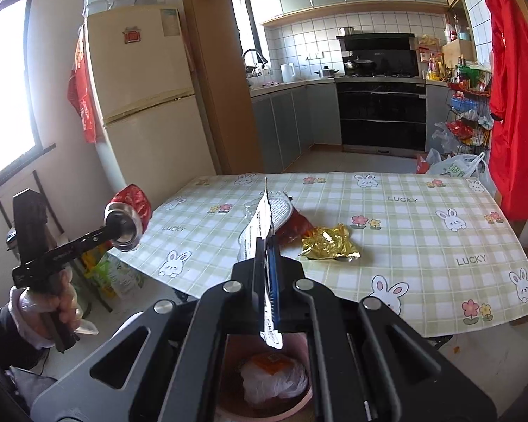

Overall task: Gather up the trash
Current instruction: 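Carry the paper over the pink bin and open the right tool while the left tool holds the can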

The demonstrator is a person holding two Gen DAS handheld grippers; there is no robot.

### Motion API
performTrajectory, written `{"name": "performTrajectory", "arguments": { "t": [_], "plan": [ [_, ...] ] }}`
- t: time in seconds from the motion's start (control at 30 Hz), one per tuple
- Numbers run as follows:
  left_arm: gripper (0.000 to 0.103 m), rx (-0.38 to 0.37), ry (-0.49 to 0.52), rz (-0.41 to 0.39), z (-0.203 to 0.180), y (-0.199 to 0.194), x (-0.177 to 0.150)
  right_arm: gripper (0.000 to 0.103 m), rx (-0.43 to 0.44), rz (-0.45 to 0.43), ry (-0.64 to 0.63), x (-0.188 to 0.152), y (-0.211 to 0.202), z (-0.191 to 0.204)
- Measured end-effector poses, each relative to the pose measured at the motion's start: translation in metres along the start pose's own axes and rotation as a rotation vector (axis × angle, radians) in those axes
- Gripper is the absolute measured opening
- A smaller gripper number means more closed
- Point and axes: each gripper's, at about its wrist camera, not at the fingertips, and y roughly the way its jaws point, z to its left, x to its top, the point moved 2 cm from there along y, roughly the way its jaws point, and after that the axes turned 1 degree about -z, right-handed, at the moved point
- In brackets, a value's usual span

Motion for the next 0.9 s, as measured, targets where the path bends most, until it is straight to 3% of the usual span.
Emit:
{"name": "performTrajectory", "arguments": {
  "t": [0.6,0.8,0.87,0.9],
  "plan": [
    [0.016,0.011,-0.008,0.007,0.005,0.002,-0.002,0.007,0.076,0.153,-0.076,-0.012,0.022,0.032],
    [0.017,0.024,-0.02,0.019,0.004,0.004,-0.002,0.046,0.105,0.148,-0.049,-0.011,0.024,0.036],
    [0.017,0.023,-0.019,0.021,0.003,0.004,-0.002,0.077,0.076,0.12,-0.054,-0.008,0.021,0.036],
    [0.017,0.021,-0.018,0.02,0.003,0.004,-0.002,0.086,0.054,0.103,-0.058,-0.006,0.019,0.036]
  ]
}}
